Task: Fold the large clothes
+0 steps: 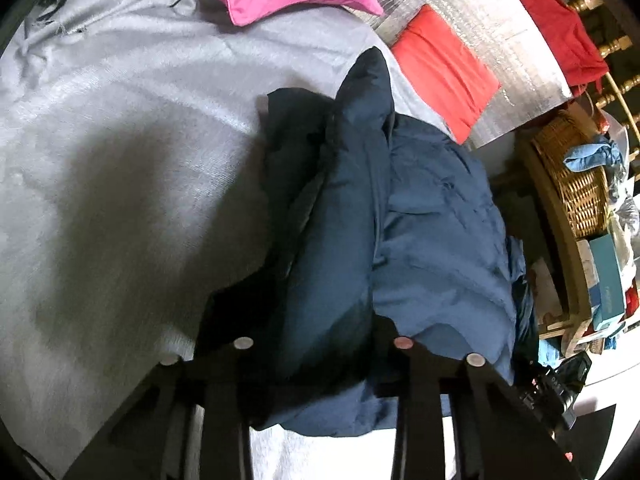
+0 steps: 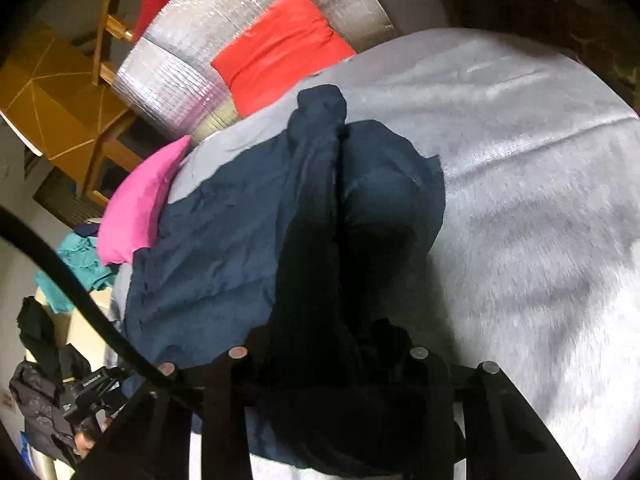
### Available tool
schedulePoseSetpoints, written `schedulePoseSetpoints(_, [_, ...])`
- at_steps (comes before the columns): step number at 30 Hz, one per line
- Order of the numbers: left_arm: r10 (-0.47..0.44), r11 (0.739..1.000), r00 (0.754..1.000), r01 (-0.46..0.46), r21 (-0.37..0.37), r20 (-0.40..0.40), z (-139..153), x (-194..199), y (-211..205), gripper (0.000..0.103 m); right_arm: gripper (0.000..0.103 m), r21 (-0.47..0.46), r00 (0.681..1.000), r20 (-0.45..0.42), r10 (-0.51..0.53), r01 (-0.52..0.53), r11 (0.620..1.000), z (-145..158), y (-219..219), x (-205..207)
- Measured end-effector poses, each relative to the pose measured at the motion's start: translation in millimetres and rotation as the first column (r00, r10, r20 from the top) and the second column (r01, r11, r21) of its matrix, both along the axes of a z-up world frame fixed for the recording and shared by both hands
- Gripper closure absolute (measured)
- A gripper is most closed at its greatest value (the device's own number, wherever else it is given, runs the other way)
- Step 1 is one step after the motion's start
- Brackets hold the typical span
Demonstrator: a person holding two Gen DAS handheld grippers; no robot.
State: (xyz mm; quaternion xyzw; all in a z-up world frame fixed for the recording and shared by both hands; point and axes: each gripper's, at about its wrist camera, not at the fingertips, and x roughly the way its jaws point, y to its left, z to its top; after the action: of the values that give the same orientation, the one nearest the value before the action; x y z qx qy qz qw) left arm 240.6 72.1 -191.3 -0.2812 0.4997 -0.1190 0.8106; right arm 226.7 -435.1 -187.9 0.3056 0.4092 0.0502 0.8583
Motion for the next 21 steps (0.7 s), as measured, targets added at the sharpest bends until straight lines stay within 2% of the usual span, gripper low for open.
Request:
schedulePoseSetpoints(4, [-0.014, 0.999, 1.0, 0.015, -0.047, 0.015, 14.8, -20.7, 8.1, 0.079, 0.062, 0.03, 0.999, 0.009, 0.032, -0.032, 0.999, 4.8, 10.8, -19.6])
schedulePoseSetpoints(7, [-0.012, 0.999, 1.0, 0.013, -0.031, 0.024, 19.7, -39.0, 12.3, 0.079, 0.062, 0.019, 0.998, 0.023, 0.053, -0.053, 0.998, 7.3, 16.8, -31.9])
schedulePoseSetpoints(10, [0.011, 0.999, 1.0, -0.012, -0.031, -0.029, 8.2, -42.5, 17.5, 0.078, 0.062, 0.055, 1.0, 0.011, 0.007, -0.007, 0.998, 0.8, 1.6, -35.1])
schedulePoseSetpoints(11, [0.018, 1.0, 0.999, -0.019, -0.019, -0.048, 4.2, -40.4, 18.2, 0.071, 0.061, 0.062, 1.0, -0.011, -0.022, 0.023, 0.998, -3.4, -3.4, -30.7])
schedulePoseSetpoints(12, [0.026, 1.0, 0.997, -0.026, -0.002, -0.07, -0.5, -38.1, 18.5, 0.05, 0.052, 0.052, 0.998, -0.047, -0.053, 0.055, 0.997, -10.0, -8.8, -26.4])
schedulePoseSetpoints(13, [0.04, 0.999, 0.994, -0.038, 0.026, -0.105, -8.2, -35.4, 20.0, 0.042, 0.044, 0.028, 0.993, -0.087, -0.084, 0.086, 0.996, -17.0, -11.9, -21.3])
schedulePoseSetpoints(14, [0.052, 0.998, 0.99, -0.049, 0.029, -0.128, -12.6, -33.8, 21.5, 0.036, 0.039, 0.031, 0.989, -0.109, -0.097, 0.101, 0.994, -21.5, -14.4, -19.0])
schedulePoseSetpoints(16, [0.074, 0.997, 0.987, -0.076, -0.01, -0.145, -13.4, -35.5, 26.5, 0.036, 0.036, 0.047, 0.987, -0.103, -0.123, 0.128, 0.991, -19.3, -17.7, -23.4])
schedulePoseSetpoints(19, [0.143, 0.99, 0.987, -0.142, 0.025, -0.078, 5.9, -49.8, 36.8, 0.036, 0.036, -0.084, 0.978, 0.02, -0.206, 0.207, 0.975, 8.9, -16.8, -51.9])
schedulePoseSetpoints(20, [0.186, 0.982, 0.982, -0.185, 0.043, -0.02, 15.6, -58.7, 40.4, 0.036, 0.036, -0.101, 0.972, 0.071, -0.225, 0.231, 0.968, 17.9, -15.0, -62.8])
schedulePoseSetpoints(21, [0.225, 0.971, 0.972, -0.229, 0.065, 0.072, 28.9, -71.4, 39.1, 0.033, 0.036, -0.103, 0.966, 0.13, -0.221, 0.235, 0.967, 27.2, -10.8, -74.4])
